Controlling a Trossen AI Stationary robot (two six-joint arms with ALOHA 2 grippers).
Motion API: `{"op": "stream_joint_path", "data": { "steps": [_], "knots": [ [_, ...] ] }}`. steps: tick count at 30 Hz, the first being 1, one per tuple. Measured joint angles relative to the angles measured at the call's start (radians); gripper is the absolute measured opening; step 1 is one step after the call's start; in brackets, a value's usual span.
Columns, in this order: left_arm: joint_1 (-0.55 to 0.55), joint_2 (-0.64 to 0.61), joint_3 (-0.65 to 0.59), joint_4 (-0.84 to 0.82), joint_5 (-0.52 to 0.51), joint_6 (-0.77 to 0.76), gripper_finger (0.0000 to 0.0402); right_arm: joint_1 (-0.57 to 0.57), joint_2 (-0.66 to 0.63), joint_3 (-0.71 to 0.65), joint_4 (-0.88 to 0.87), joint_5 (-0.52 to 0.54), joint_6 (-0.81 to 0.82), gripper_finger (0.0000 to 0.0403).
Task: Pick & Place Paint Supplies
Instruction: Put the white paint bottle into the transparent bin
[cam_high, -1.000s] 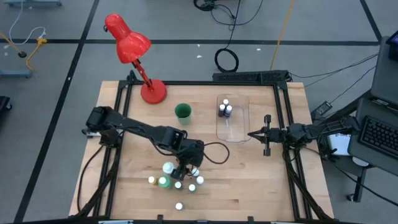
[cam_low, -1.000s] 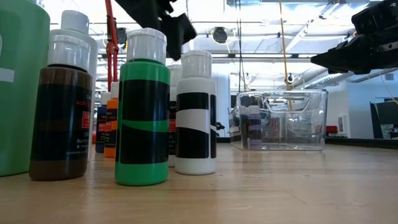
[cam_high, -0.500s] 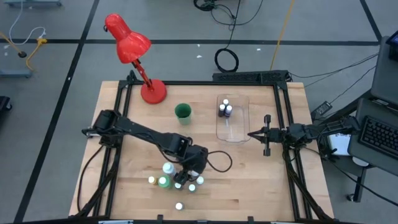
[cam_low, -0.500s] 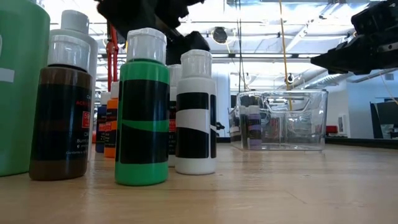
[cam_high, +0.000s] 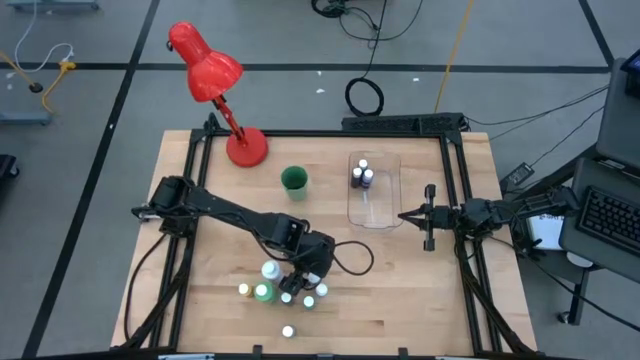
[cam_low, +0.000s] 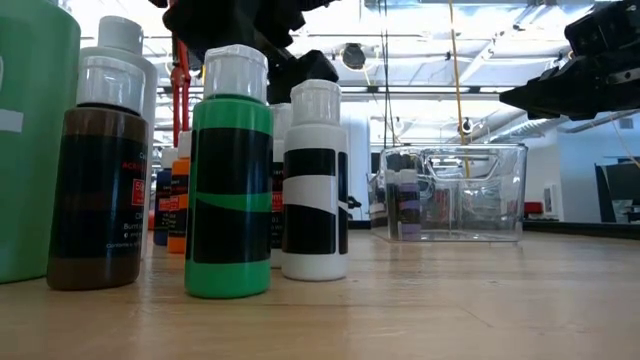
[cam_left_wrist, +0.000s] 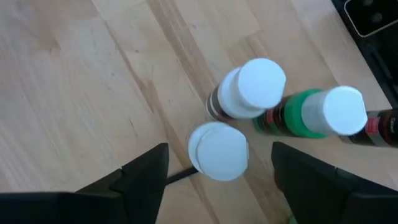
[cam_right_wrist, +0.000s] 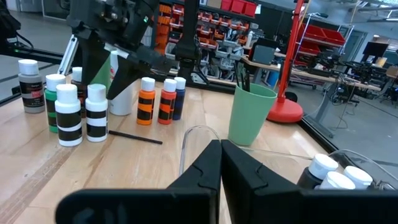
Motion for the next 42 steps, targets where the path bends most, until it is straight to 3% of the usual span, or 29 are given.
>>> {"op": "stream_joint_path", "data": {
  "steps": [16,22,30,35,42],
  "knots": [
    [0.006,0.003,0.0,0.01,0.013,0.006,0.0089,0.0,0.0,0.0,0.0,0.0,-0.003,0.0004],
    [0.046,0.004,0.091,-0.128,0.015,-0.04,0.0088,0.0,0.0,0.0,0.0,0.0,-0.003,0.0004],
    [0.13,0.003,0.418,-0.292,-0.048,-0.006,0.0088,0.0,0.0,0.0,0.001,0.0,0.002,0.0004],
    [0.222,-0.001,0.566,-0.18,-0.198,-0.015,0.0088,0.0,0.0,0.0,0.001,0.002,0.001,0.0004],
    [0.4,0.028,0.566,-0.019,-0.156,0.0,0.0088,0.0,0.0,0.0,0.002,0.029,-0.002,0.0004]
  ]
}}
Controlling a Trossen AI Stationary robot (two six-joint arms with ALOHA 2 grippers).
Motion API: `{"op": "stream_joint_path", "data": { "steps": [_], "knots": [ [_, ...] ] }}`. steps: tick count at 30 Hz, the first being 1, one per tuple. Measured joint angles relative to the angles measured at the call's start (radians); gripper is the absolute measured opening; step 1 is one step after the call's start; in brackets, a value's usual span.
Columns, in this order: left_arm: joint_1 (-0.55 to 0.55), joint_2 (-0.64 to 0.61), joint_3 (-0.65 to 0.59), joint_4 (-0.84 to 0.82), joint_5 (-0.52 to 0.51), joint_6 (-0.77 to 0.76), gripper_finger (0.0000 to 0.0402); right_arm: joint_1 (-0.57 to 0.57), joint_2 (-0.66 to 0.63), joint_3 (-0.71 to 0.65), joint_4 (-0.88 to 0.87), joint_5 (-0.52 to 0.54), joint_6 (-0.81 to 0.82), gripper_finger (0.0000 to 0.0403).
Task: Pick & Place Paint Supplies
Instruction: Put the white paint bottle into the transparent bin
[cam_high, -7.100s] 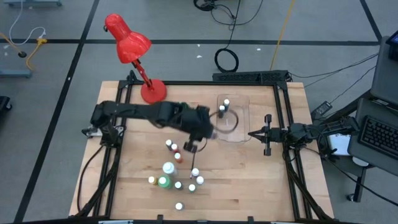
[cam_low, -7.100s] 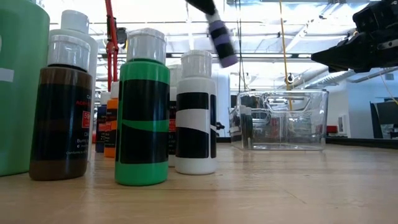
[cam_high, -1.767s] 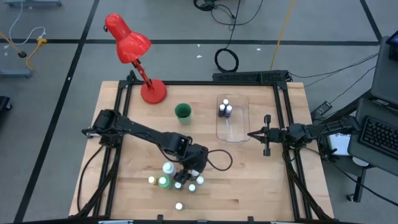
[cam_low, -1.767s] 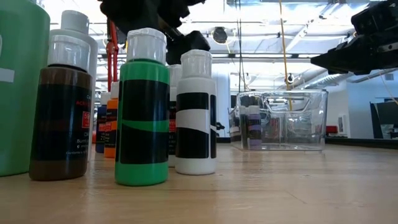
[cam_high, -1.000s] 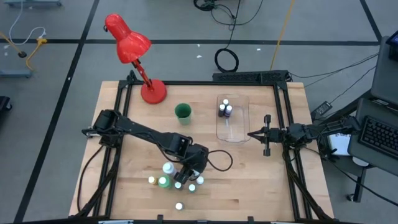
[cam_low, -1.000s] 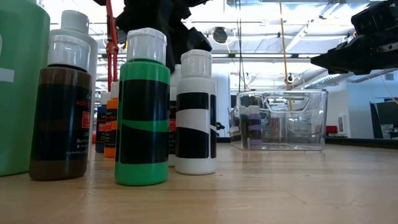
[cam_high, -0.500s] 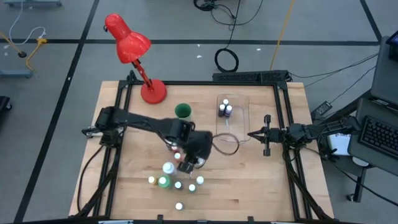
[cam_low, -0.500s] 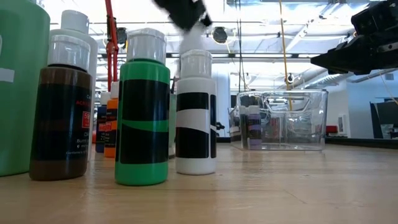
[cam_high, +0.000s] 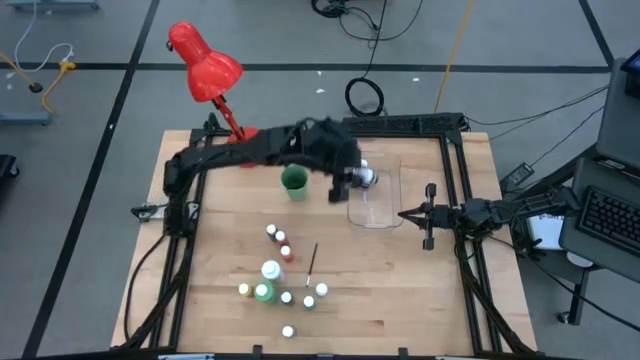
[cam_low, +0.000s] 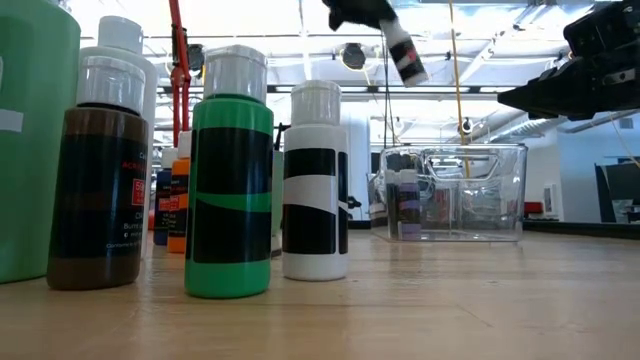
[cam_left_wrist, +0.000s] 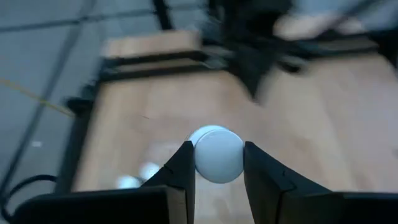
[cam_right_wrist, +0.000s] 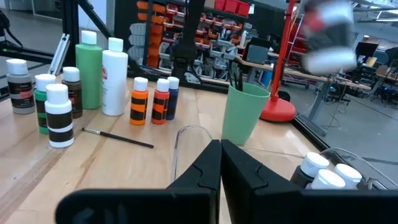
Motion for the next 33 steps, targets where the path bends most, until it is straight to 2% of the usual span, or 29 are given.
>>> {"op": "stream_joint_path", "data": {
  "steps": [6,12,21,33],
  "knots": [
    [0.116,0.102,0.0,0.068,0.068,-0.003,0.0088,0.0,0.005,0.0,0.01,0.013,-0.005,0.0004],
    [0.18,0.21,0.025,0.192,0.141,0.01,0.0088,0.0,0.017,0.0,0.007,0.131,-0.003,0.0004],
    [0.209,0.358,0.161,0.121,0.169,0.046,0.0088,0.0,0.027,0.0,0.006,0.13,-0.017,0.0004],
    [0.224,0.418,0.169,0.11,0.16,0.049,0.0088,0.0,0.028,0.0,0.005,0.13,-0.014,0.0004]
  ]
}}
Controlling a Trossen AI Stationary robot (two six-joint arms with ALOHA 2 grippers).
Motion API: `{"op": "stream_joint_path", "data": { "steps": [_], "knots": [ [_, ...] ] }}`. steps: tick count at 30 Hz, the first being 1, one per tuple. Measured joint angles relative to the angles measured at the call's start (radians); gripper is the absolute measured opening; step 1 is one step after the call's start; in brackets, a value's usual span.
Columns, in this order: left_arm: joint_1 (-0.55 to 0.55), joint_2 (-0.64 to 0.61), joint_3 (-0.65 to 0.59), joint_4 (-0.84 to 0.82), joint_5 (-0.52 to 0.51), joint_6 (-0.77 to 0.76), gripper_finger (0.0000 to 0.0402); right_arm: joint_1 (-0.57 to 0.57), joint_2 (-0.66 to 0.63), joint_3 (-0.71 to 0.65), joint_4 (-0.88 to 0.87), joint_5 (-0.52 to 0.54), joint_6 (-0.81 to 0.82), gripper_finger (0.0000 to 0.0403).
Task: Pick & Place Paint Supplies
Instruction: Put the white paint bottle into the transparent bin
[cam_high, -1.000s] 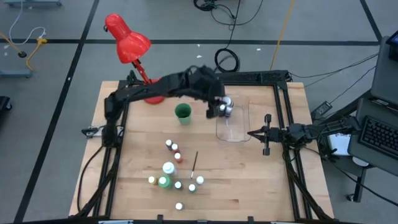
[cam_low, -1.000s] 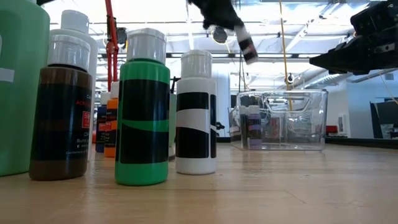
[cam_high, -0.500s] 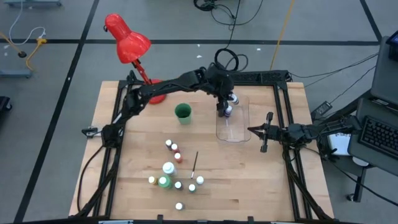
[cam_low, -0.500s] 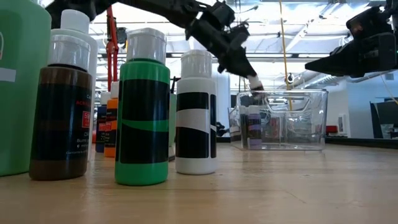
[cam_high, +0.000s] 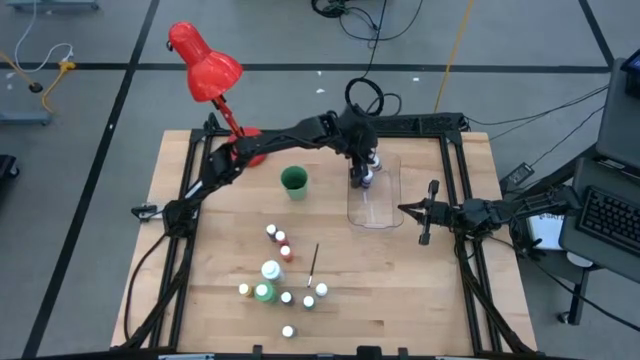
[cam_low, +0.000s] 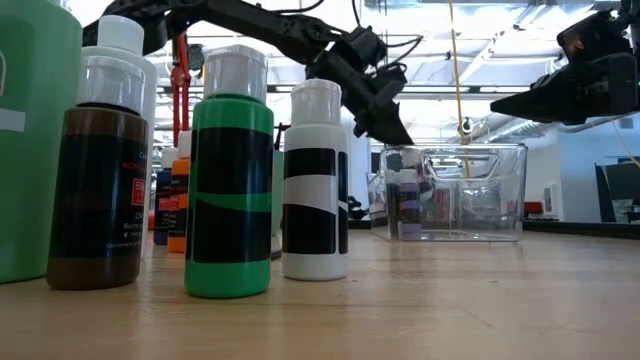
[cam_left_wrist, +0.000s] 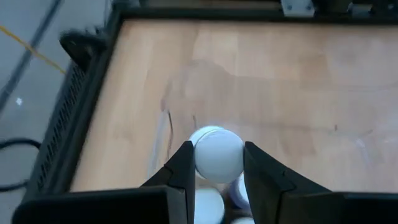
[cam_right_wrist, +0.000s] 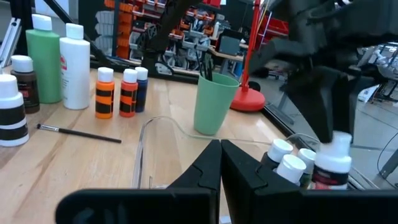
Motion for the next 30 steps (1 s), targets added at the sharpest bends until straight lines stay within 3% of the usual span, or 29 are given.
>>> {"op": "stream_joint_path", "data": {
  "steps": [30],
  "knots": [
    [0.02,0.047,-0.037,0.053,0.001,-0.031,0.0088,0.0,0.003,0.0,-0.005,-0.001,-0.008,0.0004]
  ]
}}
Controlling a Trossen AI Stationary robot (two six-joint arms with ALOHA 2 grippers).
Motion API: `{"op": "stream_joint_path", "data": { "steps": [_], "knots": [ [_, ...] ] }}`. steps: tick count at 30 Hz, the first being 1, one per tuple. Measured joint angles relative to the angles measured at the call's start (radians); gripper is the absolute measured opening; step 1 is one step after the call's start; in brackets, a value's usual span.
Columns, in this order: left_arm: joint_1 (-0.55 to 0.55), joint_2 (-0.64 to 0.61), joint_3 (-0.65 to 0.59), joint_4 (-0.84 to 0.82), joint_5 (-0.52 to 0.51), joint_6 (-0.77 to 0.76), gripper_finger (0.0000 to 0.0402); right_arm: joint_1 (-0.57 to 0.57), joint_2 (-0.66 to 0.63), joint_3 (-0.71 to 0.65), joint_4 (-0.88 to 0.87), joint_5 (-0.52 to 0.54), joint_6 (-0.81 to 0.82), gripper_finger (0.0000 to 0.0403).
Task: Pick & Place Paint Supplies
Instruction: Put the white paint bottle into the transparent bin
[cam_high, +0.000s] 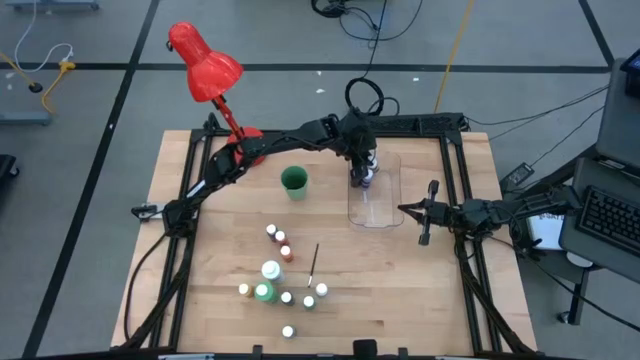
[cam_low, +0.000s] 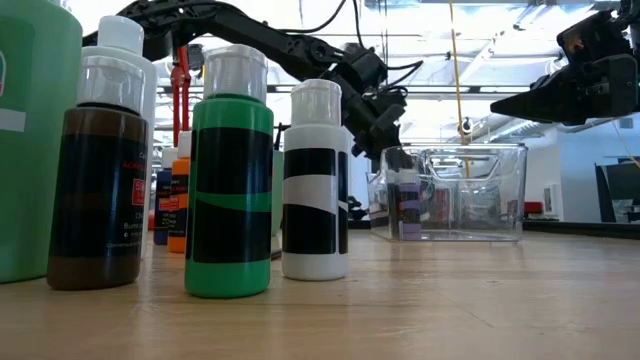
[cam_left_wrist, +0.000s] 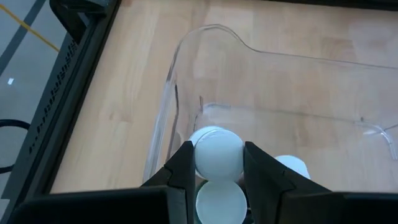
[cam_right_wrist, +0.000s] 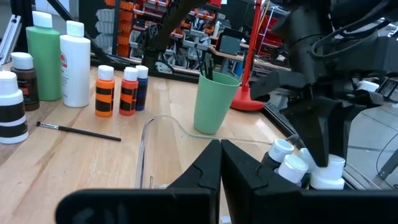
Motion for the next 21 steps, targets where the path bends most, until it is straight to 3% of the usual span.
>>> {"op": "stream_joint_path", "data": {
  "steps": [21],
  "knots": [
    [0.002,0.0,-0.01,0.031,-0.022,-0.019,0.0115,0.0,0.0,0.0,-0.001,0.0,-0.003,0.0004]
  ]
}}
